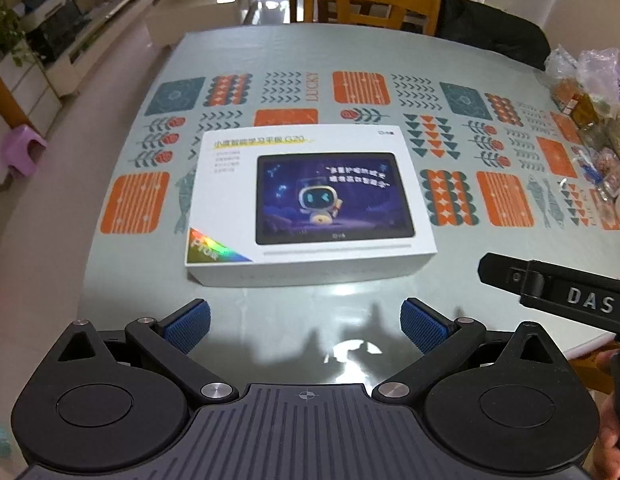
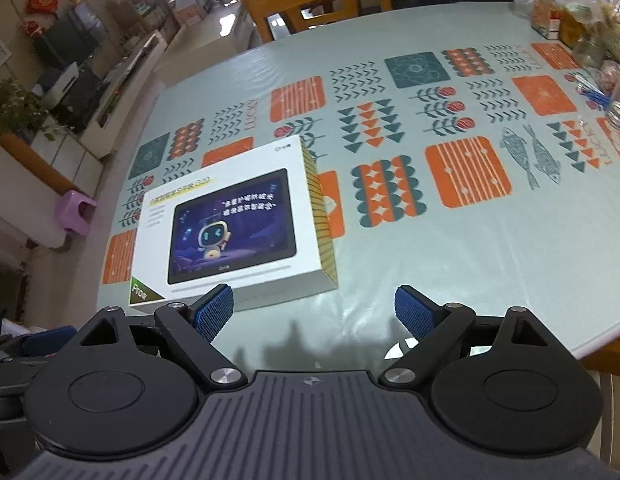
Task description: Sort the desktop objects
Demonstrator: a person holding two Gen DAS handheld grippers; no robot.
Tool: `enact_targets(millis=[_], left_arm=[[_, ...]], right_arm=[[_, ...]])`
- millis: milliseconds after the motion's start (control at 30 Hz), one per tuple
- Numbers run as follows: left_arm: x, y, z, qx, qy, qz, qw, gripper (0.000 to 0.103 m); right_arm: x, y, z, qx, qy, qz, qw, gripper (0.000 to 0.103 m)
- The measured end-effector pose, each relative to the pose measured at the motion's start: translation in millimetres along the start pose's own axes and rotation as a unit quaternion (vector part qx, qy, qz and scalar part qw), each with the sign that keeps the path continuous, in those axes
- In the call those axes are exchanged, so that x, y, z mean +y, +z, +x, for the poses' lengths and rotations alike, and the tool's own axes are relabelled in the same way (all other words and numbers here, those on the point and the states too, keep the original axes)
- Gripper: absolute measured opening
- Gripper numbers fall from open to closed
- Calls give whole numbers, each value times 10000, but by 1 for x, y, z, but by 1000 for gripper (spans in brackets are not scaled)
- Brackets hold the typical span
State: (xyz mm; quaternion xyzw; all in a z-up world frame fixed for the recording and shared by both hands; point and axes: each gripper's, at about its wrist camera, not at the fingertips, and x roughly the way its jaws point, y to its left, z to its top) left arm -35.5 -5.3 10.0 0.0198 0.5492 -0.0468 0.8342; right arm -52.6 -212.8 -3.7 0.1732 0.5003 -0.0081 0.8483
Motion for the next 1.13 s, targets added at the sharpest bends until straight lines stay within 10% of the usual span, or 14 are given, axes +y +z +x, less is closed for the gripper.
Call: enact_targets(millis=[1133], left_arm=[[-4,-7,-11,281,-193,-184,9993,103]], right_arm=[[-9,-9,1,96,167,5,9998,103]])
